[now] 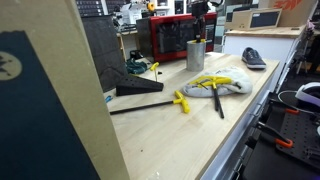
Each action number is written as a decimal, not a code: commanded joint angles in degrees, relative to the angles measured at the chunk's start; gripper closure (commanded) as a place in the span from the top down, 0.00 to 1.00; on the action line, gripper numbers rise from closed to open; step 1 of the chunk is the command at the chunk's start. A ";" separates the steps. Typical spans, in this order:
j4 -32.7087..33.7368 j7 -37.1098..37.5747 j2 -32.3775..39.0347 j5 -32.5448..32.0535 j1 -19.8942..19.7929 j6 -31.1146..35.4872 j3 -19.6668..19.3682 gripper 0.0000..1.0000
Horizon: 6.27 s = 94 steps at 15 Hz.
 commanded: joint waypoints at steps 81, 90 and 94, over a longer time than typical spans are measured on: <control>11.43 -66.13 7.62 1.37 11.21 1.56 15.07 0.04; 12.74 -67.98 10.10 -3.94 11.73 4.55 16.03 0.04; 13.07 -68.94 10.90 -2.84 11.37 6.07 16.83 0.04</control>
